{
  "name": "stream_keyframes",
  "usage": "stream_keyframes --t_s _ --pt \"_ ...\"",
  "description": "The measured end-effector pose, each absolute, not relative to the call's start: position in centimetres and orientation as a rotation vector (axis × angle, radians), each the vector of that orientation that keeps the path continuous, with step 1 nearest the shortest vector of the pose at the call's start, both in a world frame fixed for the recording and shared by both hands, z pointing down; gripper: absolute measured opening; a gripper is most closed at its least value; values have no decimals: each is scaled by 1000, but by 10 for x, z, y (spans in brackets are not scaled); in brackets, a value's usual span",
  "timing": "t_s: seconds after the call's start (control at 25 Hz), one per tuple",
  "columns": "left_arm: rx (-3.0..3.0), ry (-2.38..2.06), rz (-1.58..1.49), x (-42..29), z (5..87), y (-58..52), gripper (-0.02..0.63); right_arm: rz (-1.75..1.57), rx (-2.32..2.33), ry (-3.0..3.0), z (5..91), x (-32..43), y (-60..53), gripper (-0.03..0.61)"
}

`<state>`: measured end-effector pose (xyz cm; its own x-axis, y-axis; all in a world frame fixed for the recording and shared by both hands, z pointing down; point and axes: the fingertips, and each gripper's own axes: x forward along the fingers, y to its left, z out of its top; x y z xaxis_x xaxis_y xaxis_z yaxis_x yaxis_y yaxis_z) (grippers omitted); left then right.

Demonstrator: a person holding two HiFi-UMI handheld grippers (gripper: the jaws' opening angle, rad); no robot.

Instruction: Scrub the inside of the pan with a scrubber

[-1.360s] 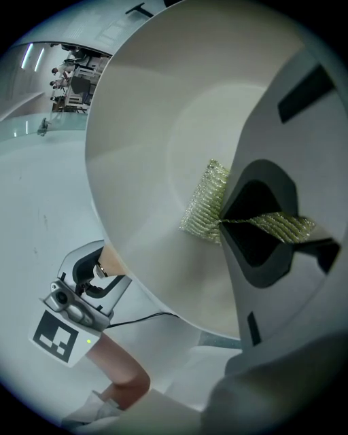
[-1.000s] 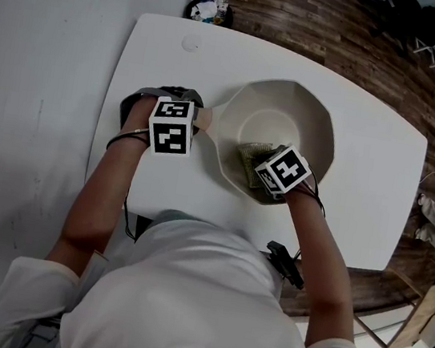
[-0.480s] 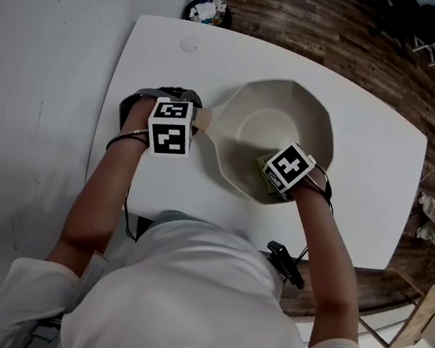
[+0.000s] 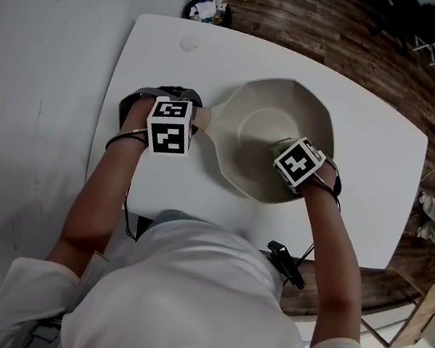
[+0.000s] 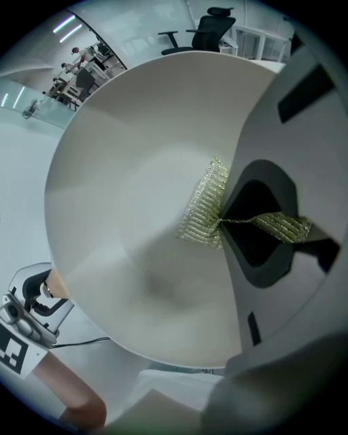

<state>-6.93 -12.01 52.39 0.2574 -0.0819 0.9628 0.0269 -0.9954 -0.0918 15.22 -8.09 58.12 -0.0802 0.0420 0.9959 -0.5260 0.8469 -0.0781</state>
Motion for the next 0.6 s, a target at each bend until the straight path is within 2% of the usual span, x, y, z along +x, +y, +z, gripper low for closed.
stream_keyframes --t_s 0.6 --pt "-2416 59 -1857 -69 524 -120 210 474 748 -1764 576 154 -144 26"
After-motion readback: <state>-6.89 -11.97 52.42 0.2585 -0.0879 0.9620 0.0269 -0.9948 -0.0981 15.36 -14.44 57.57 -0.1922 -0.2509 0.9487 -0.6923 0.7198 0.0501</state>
